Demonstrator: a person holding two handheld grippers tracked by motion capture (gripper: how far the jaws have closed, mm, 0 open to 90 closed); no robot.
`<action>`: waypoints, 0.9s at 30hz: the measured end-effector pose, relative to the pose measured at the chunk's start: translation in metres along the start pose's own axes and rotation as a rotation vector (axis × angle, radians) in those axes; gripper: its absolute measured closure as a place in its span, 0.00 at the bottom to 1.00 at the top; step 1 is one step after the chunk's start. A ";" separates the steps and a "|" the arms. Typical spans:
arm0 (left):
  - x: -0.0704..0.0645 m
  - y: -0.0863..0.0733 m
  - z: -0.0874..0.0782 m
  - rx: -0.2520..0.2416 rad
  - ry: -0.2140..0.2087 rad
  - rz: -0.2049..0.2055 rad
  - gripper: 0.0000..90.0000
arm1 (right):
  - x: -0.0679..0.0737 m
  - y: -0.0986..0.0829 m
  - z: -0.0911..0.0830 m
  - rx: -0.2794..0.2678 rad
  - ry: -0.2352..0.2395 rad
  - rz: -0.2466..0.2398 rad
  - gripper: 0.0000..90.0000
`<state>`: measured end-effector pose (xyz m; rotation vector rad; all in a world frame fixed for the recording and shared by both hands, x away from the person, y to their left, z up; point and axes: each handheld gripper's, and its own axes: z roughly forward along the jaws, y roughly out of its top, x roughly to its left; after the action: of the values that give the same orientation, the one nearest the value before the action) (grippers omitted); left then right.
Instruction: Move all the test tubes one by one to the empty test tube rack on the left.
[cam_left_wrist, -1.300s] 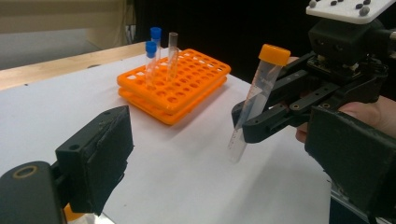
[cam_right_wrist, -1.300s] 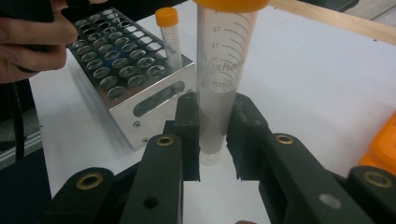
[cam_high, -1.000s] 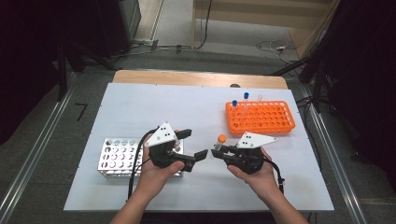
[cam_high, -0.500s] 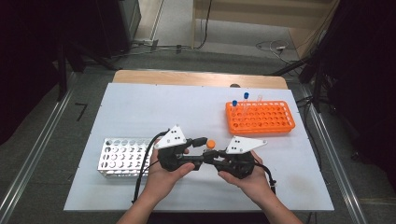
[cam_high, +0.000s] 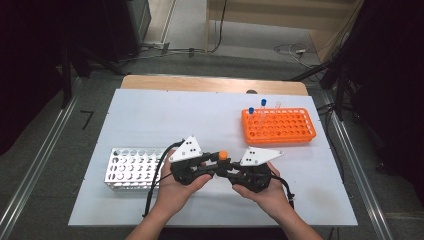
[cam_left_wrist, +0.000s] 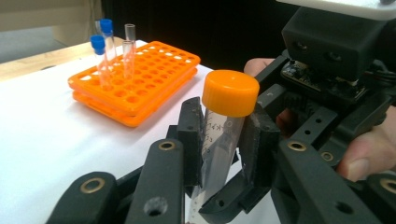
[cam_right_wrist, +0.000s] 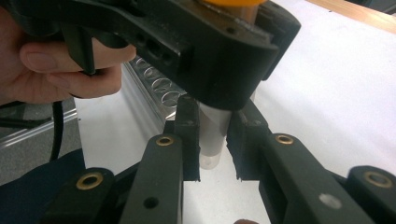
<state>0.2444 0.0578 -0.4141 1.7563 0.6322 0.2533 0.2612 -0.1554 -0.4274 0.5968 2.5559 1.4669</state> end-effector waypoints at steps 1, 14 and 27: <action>0.000 0.000 0.000 -0.002 0.008 0.004 0.82 | -0.001 0.000 0.000 -0.001 0.002 0.001 0.81; 0.017 0.002 -0.020 -0.044 0.064 -0.019 0.83 | -0.016 -0.004 -0.004 -0.031 0.004 0.018 0.40; 0.044 0.004 -0.054 -0.101 0.166 -0.050 0.83 | -0.050 -0.015 -0.025 -0.071 -0.055 0.072 0.24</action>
<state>0.2555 0.1254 -0.4015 1.6312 0.7691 0.3927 0.2951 -0.2017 -0.4310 0.7158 2.4540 1.5343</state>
